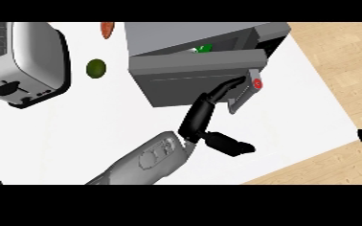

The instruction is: Pick up the milk, place it into the microwave and close the microwave

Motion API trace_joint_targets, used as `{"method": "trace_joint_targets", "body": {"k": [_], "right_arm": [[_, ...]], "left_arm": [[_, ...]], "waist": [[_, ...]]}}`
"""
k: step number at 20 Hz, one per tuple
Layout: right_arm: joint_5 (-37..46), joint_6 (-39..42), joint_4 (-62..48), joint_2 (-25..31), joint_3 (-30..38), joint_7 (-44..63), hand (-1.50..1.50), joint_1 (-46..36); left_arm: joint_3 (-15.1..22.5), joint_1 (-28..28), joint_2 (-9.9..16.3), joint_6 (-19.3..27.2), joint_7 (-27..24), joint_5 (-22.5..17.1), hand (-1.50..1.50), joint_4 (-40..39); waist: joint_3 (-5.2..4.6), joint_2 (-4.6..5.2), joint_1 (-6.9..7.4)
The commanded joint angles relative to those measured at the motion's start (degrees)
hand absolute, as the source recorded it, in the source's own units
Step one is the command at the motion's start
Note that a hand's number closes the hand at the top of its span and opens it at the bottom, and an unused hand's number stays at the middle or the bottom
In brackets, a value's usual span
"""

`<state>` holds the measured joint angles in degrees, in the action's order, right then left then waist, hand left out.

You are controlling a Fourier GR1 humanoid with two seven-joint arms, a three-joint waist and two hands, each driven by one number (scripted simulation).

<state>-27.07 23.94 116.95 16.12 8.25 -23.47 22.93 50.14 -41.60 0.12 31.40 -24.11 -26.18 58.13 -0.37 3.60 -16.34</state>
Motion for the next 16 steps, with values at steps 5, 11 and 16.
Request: {"method": "trace_joint_targets", "body": {"k": [5,11,16], "right_arm": [[-3.54,1.68,0.79,2.37,-0.1,2.22,-1.5,-2.74],[-6.38,2.66,1.11,4.1,0.18,3.66,-1.5,-4.61],[-7.79,3.13,0.84,5.58,1.05,4.43,-1.5,-6.01]], "left_arm": [[-0.78,-5.95,-0.11,2.1,-1.97,-5.47,-1.5,-4.02],[-0.91,-9.68,-0.11,3.68,-2.7,-8.24,-1.5,-6.98],[-0.61,-10.1,-0.1,4.07,-4.42,-11.05,-1.5,-8.33]], "waist": [[0.09,0.85,-2.28],[0.16,1.05,-3.56],[0.14,1.44,-4.58]]}}
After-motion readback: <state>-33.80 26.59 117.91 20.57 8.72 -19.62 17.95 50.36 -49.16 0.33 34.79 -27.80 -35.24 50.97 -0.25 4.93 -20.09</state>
